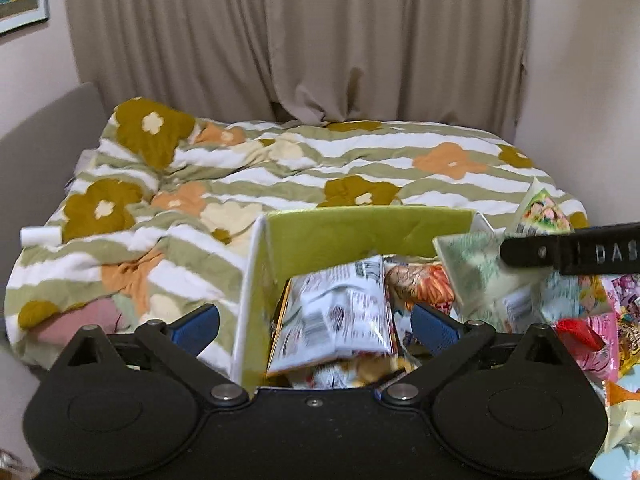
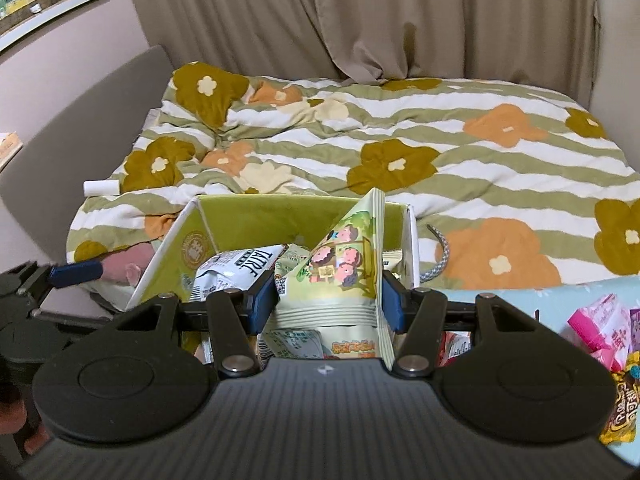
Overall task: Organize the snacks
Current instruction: 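Lower the TATRE bag into the box with the left gripper while the right drops the green bag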
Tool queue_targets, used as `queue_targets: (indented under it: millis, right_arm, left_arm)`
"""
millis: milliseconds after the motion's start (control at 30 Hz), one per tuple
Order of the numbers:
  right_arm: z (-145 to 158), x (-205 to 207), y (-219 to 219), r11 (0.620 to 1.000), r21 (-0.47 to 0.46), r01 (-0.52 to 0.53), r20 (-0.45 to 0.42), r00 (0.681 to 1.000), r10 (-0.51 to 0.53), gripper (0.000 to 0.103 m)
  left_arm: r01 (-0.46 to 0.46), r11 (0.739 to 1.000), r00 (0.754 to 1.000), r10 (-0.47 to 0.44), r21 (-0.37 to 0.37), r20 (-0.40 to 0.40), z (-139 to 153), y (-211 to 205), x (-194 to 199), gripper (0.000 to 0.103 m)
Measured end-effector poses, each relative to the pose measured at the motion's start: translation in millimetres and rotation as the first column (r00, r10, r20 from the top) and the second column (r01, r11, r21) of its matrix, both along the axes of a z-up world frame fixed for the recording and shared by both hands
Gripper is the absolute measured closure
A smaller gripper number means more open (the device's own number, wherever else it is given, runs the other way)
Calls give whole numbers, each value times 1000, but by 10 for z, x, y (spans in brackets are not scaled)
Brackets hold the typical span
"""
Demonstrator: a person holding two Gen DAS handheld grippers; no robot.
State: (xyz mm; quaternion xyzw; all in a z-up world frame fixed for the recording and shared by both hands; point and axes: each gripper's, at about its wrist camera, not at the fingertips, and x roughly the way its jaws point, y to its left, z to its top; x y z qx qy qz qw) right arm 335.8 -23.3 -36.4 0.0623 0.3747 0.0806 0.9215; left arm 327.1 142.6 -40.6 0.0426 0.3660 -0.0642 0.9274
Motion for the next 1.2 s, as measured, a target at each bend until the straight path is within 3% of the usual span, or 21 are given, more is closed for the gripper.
queue_targets:
  millis: [367,400,467,767,1200]
  right_arm:
    - [-4,30,47,998,22,-54,-2,999,54,29]
    - [-35,38,55,998,24,-53,-1,999,53,26]
    - [-89,31,59,999,21,-48,7,999,48,0]
    - [-196,-138,-62,997,62,-40,14,999,39,0]
    - [21,-435,-67,997,72,-29,41,999,26,0]
  left_arm:
    - [-74,997,997,74,6,18,54,7,-290,0]
    - [-78,997,997,78,9,15,44,8,-309,0]
    - [-85,996,996,85,14,11,20,4,-349,0]
    - [-99,995,995,99,13,-11,-65,0,-482,0]
    - [-92,996,995,91,9,51,144,17,-673,0]
